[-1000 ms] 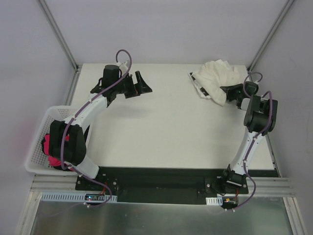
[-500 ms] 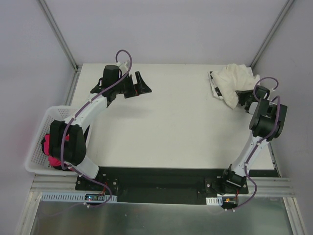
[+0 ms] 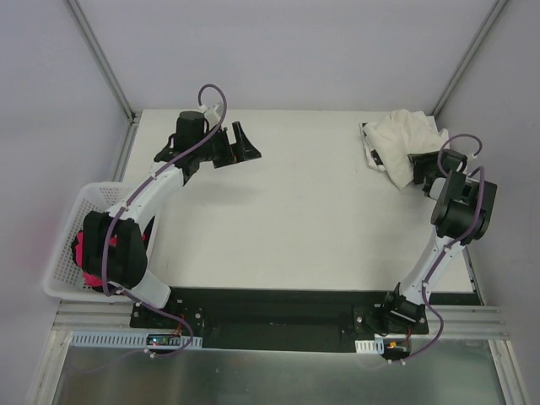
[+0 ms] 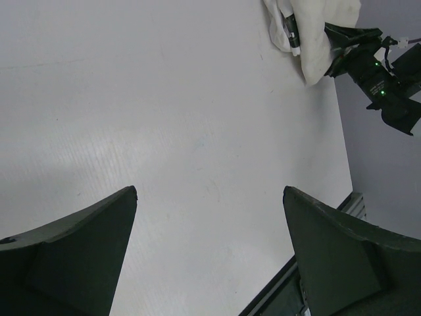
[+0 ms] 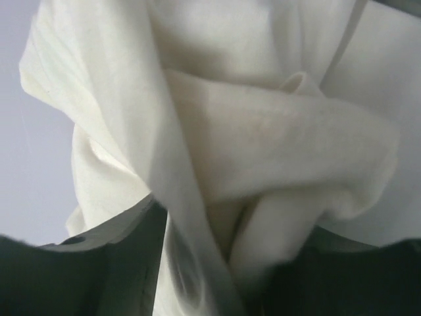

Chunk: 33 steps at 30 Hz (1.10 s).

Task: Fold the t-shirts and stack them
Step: Smooth out wrinkles on the folded tshirt

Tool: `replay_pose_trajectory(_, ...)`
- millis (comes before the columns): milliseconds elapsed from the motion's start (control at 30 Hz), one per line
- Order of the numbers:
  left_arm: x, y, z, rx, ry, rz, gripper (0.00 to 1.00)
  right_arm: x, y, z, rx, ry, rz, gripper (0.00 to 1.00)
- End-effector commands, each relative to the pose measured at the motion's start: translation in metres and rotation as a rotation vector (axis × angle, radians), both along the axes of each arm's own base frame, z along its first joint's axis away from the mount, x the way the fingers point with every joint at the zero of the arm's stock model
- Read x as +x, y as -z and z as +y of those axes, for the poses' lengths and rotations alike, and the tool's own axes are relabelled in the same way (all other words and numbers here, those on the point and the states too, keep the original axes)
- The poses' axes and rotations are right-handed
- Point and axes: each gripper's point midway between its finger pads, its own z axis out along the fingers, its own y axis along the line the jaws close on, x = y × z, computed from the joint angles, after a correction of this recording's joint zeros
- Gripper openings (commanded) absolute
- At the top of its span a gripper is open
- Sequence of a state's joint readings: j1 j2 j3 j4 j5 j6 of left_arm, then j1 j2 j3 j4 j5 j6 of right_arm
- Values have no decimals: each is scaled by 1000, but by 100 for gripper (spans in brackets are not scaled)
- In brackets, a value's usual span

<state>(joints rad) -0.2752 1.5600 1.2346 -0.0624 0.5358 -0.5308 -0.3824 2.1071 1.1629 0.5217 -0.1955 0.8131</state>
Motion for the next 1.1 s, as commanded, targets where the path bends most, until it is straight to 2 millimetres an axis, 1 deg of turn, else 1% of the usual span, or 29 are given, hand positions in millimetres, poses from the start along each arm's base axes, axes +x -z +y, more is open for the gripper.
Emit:
replay_pose_trajectory(0, -7, -26, 2, 9, -4, -89, 92, -14, -29, -13, -70, 0, -21, 58)
replay_pose_trajectory(67, -7, -29, 2, 12, -5, -98, 92, -23, -32, -13, -87, -10, -15, 59)
replay_pose_trajectory(133, -8, -30, 1, 13, -4, -104, 92, -33, -48, -14, -98, -15, -34, 59)
replay_pose_trajectory(167, -8, -30, 2, 18, -6, -105, 92, -41, -48, -13, -96, -18, -27, 58)
replay_pose_trajectory(200, -8, -28, 2, 22, -12, -105, 92, -47, -67, -17, -119, -28, -54, 59)
replay_pose_trajectory(300, -6, -26, 3, 28, -21, -103, 92, -64, -88, -24, -144, -48, -54, 58)
replay_pose_trajectory(333, -6, -25, 3, 28, -21, -101, 92, -65, -108, -24, -161, -57, -80, 57)
replay_pose_trajectory(367, -6, -25, 2, 30, -20, -101, 92, -67, -117, -22, -169, -70, -84, 57)
replay_pose_trajectory(400, -5, -24, 2, 32, -23, -100, 92, -68, -128, -18, -177, -96, -92, 57)
replay_pose_trajectory(433, -5, -21, 2, 33, -24, -90, 92, -69, -146, -13, -199, -110, -119, 56)
replay_pose_trajectory(467, -4, -20, 1, 31, -24, -87, 92, -69, -154, -9, -208, -128, -123, 56)
replay_pose_trajectory(500, -2, -20, 1, 29, -26, -89, 92, -68, -158, 3, -210, -157, -117, 56)
replay_pose_trajectory(533, 1, -15, 1, 30, -32, -79, 92, -63, -169, 9, -245, -186, -133, 56)
replay_pose_trajectory(567, 2, -15, 0, 23, -40, -70, 92, -59, -172, 15, -248, -205, -130, 56)
replay_pose_trajectory(600, 4, -13, 0, 17, -46, -69, 92, -54, -168, 29, -241, -242, -123, 56)
replay_pose_trajectory(633, 9, -9, -1, 13, -61, -64, 92, -46, -175, 36, -238, -263, -142, 56)
replay_pose_trajectory(667, 11, -7, -2, -8, -75, -66, 92, -38, -161, 45, -209, -293, -121, 56)
replay_pose_trajectory(700, 14, -6, -3, -24, -82, -69, 92, -34, -158, 50, -184, -313, -125, 56)
replay_pose_trajectory(733, 21, -4, -6, -41, -89, -78, 92, -28, -159, 53, -174, -324, -139, 56)
replay_pose_trajectory(767, 23, -4, -9, -57, -84, -78, 92, -22, -148, 56, -141, -334, -130, 56)
replay_pose_trajectory(800, 27, -2, -11, -66, -83, -79, 92, -19, -149, 57, -135, -339, -139, 56)
replay_pose_trajectory(833, 33, 7, -14, -74, -86, -63, 92, -16, -146, 57, -127, -341, -137, 56)
replay_pose_trajectory(867, 37, 2, -19, -108, -75, -80, 92, -12, -152, 56, -139, -350, -156, 56)
replay_pose_trajectory(900, 41, 2, -22, -127, -67, -84, 91, -8, -149, 56, -134, -359, -152, 56)
replay_pose_trajectory(933, 44, 10, -26, -137, -62, -63, 92, -6, -147, 54, -136, -359, -144, 56)
replay_pose_trajectory(967, 47, 8, -29, -167, -58, -70, 91, -1, -154, 51, -162, -363, -160, 56)
replay_pose_trajectory(1000, 45, 8, -34, -181, -33, -63, 91, 2, -149, 49, -165, -364, -151, 55)
replay_pose_trajectory(1033, 47, 13, -35, -184, -31, -53, 91, 6, -150, 44, -176, -354, -148, 54)
replay_pose_trajectory(1067, 46, 12, -36, -190, -25, -62, 91, 12, -157, 40, -185, -351, -163, 50)
